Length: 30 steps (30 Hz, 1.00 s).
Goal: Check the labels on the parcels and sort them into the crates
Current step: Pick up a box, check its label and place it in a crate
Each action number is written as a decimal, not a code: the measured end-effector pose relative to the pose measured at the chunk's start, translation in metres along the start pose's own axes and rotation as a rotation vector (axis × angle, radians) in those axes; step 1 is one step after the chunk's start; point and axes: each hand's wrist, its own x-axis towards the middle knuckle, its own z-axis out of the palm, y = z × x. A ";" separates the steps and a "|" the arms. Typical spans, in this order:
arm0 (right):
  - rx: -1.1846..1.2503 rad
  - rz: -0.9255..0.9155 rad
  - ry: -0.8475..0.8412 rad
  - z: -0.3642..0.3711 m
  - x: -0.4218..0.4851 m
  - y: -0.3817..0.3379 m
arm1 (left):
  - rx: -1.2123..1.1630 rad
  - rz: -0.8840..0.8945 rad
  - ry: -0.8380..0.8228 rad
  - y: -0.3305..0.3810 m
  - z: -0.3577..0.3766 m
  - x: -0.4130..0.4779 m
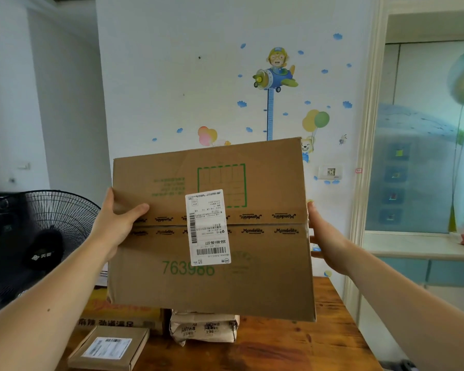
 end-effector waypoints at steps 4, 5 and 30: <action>-0.005 -0.028 0.021 0.003 -0.002 -0.002 | -0.016 -0.016 0.000 0.003 -0.003 0.006; 0.007 -0.014 0.010 0.004 -0.003 -0.003 | -0.021 -0.013 -0.002 0.002 -0.003 0.006; 0.200 -0.186 -0.033 0.013 -0.006 -0.005 | 0.614 -0.025 0.083 0.020 0.024 -0.007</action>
